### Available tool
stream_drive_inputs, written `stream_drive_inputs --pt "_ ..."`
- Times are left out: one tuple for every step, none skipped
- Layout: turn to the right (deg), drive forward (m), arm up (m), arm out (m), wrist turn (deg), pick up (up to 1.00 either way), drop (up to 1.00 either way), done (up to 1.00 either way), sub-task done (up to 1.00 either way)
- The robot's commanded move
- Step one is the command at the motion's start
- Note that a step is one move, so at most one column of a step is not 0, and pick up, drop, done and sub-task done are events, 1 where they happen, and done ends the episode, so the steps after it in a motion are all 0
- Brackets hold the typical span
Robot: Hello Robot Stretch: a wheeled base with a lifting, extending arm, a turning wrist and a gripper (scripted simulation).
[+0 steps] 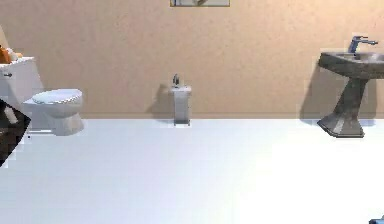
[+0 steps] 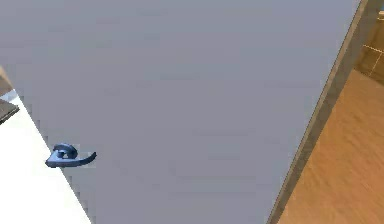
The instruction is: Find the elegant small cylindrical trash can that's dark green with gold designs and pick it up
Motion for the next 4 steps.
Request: stream_drive_inputs --pt "0.0 0.05 0.0 0.0 0.0 0.0 0.0 0.0 0.0" --pt "0.0 0.5 0.0 0.0 0.0 0.0 0.0 0.0 0.0" --pt "42.0 0.0 0.0 0.0 0.0 0.0 0.0 0.0 0.0" --pt "0.0 0.55 0.0 0.0 0.0 0.0 0.0 0.0 0.0"
